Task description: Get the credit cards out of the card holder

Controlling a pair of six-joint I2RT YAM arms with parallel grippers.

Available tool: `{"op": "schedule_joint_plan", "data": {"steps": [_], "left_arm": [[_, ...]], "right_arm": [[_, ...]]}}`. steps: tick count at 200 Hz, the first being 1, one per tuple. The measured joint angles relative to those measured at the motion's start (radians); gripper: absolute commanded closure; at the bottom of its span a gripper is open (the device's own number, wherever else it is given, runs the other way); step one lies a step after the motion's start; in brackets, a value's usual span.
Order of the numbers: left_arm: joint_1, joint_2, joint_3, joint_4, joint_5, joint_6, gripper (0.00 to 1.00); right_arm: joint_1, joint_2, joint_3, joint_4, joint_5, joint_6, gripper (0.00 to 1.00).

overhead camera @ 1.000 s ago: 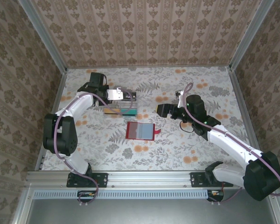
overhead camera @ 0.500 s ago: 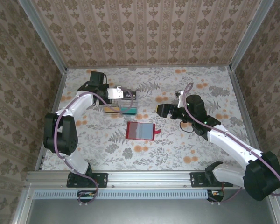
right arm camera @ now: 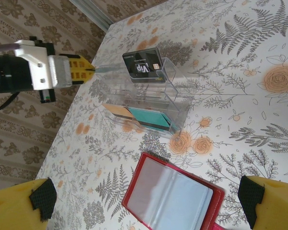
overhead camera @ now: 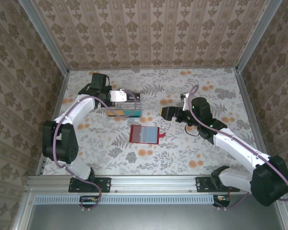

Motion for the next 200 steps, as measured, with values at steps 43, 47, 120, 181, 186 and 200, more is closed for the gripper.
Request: {"op": "schedule_joint_plan", "data": {"steps": [43, 47, 120, 181, 186, 200], "left_arm": [[-0.078, -0.123, -0.035, -0.008, -0.016, -0.025, 1.0], [-0.089, -0.134, -0.04, -0.01, -0.017, -0.032, 1.0], [-0.275, -0.138, -0.127, -0.018, -0.016, -0.18, 1.0], [-0.293, -0.045, -0.137, -0.018, -0.021, -0.216, 1.0], [-0.292, -0.04, -0.137, -0.018, -0.021, -0.216, 1.0], [-0.292, -0.032, -0.137, -0.017, -0.022, -0.216, 1.0]], "right_arm": [[0.0, -0.002, -0.018, 0.001, 0.0, 0.003, 0.0], [0.0, -0.003, -0.021, 0.0, 0.0, 0.003, 0.0], [0.0, -0.068, -0.05, -0.003, 0.001, 0.003, 0.0], [0.0, -0.101, -0.056, -0.032, 0.008, 0.003, 0.0], [0.0, -0.102, -0.057, -0.034, 0.008, 0.003, 0.0], [0.0, -0.102, -0.058, -0.037, 0.009, 0.002, 0.0]]}}
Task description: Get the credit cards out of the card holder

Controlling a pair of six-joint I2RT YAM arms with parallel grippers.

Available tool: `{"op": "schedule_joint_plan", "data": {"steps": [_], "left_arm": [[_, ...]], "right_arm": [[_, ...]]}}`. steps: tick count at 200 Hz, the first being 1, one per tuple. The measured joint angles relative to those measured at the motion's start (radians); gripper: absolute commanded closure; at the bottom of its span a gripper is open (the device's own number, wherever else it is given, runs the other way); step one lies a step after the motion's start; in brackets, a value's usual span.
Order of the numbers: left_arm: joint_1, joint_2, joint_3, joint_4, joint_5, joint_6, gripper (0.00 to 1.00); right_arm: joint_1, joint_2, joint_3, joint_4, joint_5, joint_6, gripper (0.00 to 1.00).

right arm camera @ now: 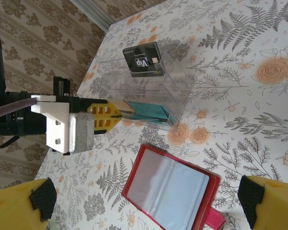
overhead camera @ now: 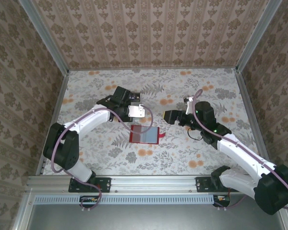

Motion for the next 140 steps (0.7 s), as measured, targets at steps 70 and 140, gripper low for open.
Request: {"op": "schedule_joint_plan", "data": {"steps": [70, 140], "left_arm": [[0.014, 0.072, 0.0, 0.005, -0.03, 0.001, 1.0], [0.014, 0.084, 0.018, 0.013, -0.035, 0.0, 1.0]], "right_arm": [[0.0, -0.005, -0.013, -0.001, 0.002, 0.0, 0.0], [0.0, -0.008, -0.015, -0.001, 0.003, 0.001, 0.0]]}}
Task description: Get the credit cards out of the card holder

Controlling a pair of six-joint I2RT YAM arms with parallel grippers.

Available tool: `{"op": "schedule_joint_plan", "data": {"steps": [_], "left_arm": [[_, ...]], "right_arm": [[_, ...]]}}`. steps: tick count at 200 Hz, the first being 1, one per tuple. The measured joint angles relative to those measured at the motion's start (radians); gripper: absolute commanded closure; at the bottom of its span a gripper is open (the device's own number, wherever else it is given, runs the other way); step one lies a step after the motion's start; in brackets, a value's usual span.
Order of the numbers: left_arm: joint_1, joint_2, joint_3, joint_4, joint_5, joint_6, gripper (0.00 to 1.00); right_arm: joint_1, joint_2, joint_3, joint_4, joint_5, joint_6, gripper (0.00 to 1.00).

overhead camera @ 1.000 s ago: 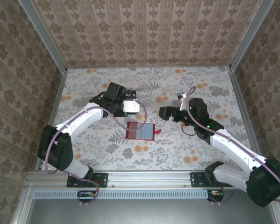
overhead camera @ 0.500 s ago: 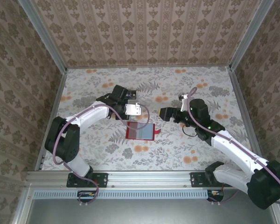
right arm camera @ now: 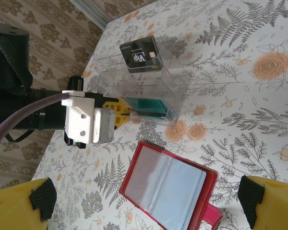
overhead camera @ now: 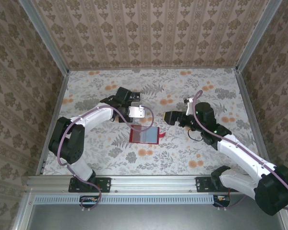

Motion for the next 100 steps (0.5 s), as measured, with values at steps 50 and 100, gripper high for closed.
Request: {"op": "schedule_joint_plan", "data": {"steps": [50, 100], "left_arm": [[0.0, -0.001, 0.027, -0.008, 0.014, 0.002, 1.0], [0.019, 0.0, 0.039, -0.018, 0.013, 0.011, 1.0]], "right_arm": [[0.0, 0.0, 0.0, 0.0, 0.0, 0.0, 0.0], [0.0, 0.0, 0.0, 0.001, 0.0, 0.0, 0.0]]}}
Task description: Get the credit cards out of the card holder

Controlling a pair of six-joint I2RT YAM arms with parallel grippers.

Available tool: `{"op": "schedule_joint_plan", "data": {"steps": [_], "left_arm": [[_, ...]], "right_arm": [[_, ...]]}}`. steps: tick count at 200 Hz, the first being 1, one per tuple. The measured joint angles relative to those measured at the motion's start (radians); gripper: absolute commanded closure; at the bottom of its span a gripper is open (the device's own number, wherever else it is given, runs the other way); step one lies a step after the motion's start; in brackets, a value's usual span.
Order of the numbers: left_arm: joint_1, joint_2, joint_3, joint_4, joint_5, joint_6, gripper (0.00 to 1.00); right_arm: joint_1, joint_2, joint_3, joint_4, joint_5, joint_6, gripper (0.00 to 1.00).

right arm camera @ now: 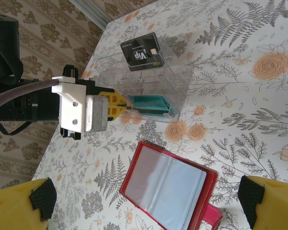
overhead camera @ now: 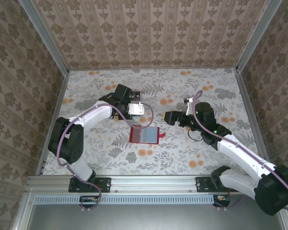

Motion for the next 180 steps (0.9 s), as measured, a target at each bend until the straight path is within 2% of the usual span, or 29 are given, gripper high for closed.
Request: {"op": "schedule_joint_plan", "data": {"steps": [71, 88, 105, 120, 180], "left_arm": [[0.008, 0.068, 0.024, 0.004, 0.002, 0.0, 1.0], [0.008, 0.077, 0.026, 0.004, 0.002, -0.001, 0.9], [0.008, 0.085, 0.032, 0.005, 0.002, -0.005, 0.88], [0.008, 0.096, 0.044, 0.008, 0.001, -0.007, 0.82], [0.008, 0.112, 0.06, 0.041, -0.018, -0.019, 0.82]], "right_arm": [[0.0, 0.0, 0.0, 0.0, 0.0, 0.0, 0.0], [0.0, 0.0, 0.0, 0.0, 0.0, 0.0, 0.0], [0.0, 0.0, 0.0, 0.0, 0.0, 0.0, 0.0], [0.0, 0.0, 0.0, 0.0, 0.0, 0.0, 0.0], [0.0, 0.011, 0.0, 0.0, 0.0, 0.0, 0.0]]}}
